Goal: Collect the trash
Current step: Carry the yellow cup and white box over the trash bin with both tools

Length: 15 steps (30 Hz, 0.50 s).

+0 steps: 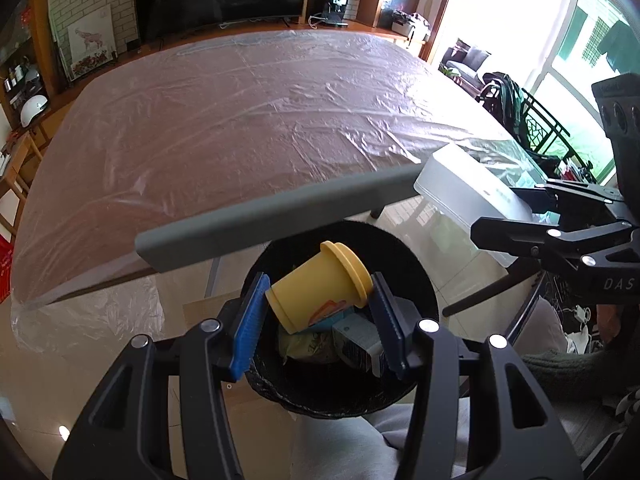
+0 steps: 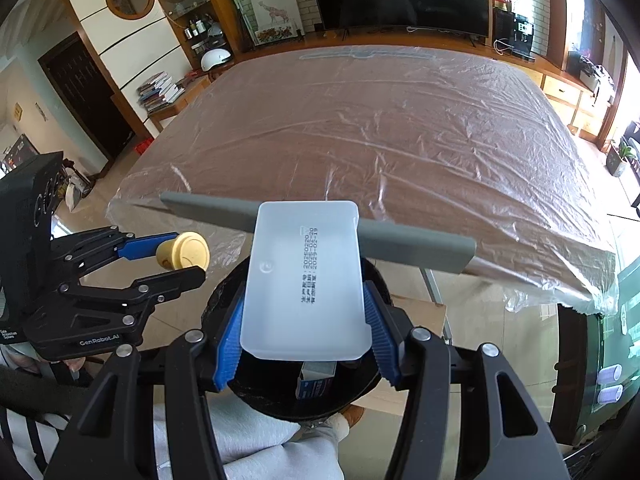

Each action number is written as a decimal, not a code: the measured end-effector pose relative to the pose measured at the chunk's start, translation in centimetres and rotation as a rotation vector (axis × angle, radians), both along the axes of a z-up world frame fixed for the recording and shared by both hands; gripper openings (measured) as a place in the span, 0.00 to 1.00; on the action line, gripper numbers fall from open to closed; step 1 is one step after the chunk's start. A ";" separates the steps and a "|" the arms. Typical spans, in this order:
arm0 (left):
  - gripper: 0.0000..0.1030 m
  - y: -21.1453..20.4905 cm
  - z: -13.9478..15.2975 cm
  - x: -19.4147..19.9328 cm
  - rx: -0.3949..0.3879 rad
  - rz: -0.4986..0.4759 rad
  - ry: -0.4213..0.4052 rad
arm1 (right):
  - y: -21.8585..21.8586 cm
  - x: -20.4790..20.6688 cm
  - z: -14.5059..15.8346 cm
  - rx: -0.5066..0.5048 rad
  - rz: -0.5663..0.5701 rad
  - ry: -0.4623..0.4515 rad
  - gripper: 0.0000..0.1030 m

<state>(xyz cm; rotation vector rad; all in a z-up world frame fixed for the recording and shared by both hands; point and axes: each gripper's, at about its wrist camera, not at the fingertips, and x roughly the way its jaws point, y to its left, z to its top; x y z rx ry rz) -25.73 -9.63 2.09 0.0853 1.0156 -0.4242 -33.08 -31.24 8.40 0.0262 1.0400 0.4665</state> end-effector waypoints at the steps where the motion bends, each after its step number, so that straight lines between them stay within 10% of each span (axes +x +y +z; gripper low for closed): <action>1: 0.51 0.0 -0.3 -0.1 0.005 -0.006 0.008 | 0.1 -0.2 -0.3 -0.003 0.010 0.008 0.52; 15: 0.51 -1.8 -5.4 -0.4 0.097 -0.079 0.104 | 1.0 -0.3 -6.8 -0.075 0.061 0.149 0.52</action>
